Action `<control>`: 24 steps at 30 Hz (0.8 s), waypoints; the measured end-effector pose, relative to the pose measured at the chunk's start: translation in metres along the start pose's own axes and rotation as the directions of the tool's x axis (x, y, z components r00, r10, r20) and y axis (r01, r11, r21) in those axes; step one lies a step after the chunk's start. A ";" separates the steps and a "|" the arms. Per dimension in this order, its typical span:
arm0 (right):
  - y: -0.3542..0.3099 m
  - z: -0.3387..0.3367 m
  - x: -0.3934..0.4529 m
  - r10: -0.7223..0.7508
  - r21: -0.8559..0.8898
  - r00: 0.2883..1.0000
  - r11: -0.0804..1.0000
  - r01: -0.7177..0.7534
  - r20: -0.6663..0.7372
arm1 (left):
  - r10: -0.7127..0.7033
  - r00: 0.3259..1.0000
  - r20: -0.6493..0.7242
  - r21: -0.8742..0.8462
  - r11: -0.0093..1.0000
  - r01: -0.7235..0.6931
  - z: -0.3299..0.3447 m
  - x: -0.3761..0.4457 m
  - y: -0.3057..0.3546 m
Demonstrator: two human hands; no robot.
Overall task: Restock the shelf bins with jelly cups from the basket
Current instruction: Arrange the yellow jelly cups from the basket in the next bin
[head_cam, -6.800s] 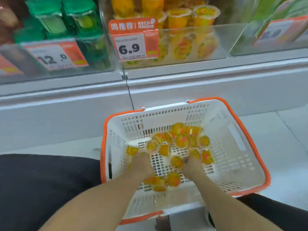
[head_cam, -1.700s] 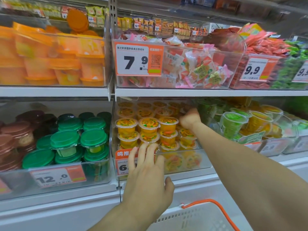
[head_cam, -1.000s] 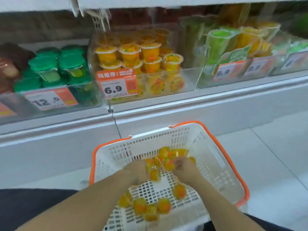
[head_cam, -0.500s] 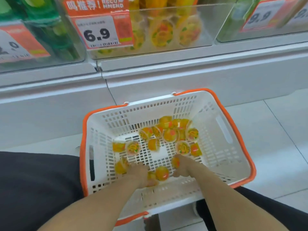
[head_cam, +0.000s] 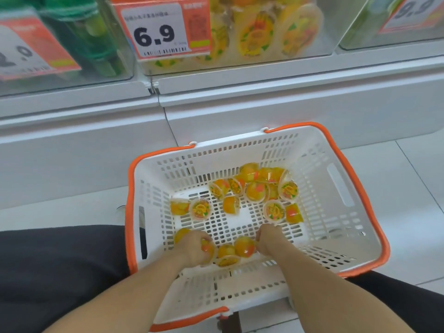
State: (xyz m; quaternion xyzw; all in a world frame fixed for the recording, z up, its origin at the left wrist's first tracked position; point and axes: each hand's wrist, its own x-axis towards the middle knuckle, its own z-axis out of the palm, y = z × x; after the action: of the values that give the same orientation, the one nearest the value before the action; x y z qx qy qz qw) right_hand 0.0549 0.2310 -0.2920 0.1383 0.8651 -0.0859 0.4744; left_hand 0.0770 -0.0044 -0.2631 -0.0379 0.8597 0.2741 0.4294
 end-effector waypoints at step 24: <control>-0.033 -0.289 -0.289 -0.654 0.503 0.748 0.612 0.611 -0.114 | 0.399 0.855 0.330 -0.498 0.843 -0.202 -0.229 -0.163 0.206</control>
State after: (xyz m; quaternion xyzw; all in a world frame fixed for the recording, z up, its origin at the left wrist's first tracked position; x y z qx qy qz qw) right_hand -0.0380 0.2349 0.1074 -0.0590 0.7827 -0.4785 0.3937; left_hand -0.0469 0.0268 0.0610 0.0634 0.6550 0.5305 0.5344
